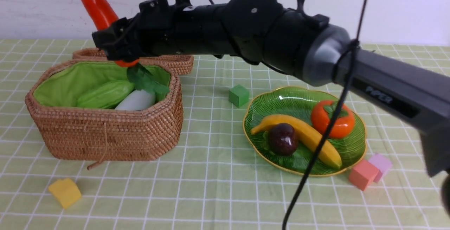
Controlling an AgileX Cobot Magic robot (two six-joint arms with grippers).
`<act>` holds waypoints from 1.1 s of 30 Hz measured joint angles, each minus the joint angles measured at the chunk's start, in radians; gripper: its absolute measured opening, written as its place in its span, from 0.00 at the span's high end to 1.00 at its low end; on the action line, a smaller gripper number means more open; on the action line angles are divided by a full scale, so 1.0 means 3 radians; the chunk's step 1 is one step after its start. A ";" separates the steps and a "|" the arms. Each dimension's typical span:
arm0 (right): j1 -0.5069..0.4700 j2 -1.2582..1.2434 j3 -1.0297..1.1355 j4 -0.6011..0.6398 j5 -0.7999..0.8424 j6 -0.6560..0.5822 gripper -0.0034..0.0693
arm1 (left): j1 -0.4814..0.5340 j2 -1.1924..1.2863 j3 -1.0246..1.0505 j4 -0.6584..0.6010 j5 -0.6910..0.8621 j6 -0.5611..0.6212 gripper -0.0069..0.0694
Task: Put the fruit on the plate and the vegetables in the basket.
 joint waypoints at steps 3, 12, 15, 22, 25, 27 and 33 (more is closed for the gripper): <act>0.0000 0.0229 -0.0300 0.0038 -0.0014 -0.0078 0.45 | 0.0000 0.0000 0.0000 0.0000 0.0003 0.0000 0.76; 0.0000 0.0723 -0.0723 0.0049 -0.0212 -0.0110 0.45 | 0.0000 0.0000 0.0000 0.0014 0.0028 0.0000 0.76; 0.0000 0.0767 -0.0731 0.0049 -0.0241 -0.0117 0.45 | 0.0000 0.0000 0.0000 0.0014 0.0028 0.0000 0.76; 0.0000 0.0770 -0.0745 0.0046 -0.0173 -0.0120 0.30 | 0.0000 0.0000 0.0000 0.0014 0.0028 0.0000 0.76; -0.0003 0.0770 -0.0745 0.0035 -0.0053 -0.0120 0.15 | 0.0000 0.0000 0.0000 0.0014 0.0035 0.0000 0.76; -0.0003 0.0767 -0.0745 0.0032 0.0064 -0.0117 0.09 | 0.0000 0.0000 0.0000 0.0014 0.0037 0.0000 0.76; -0.0077 0.0640 -0.0745 -0.0386 0.0536 0.0517 0.21 | 0.0000 0.0000 0.0000 0.0011 0.0038 0.0000 0.76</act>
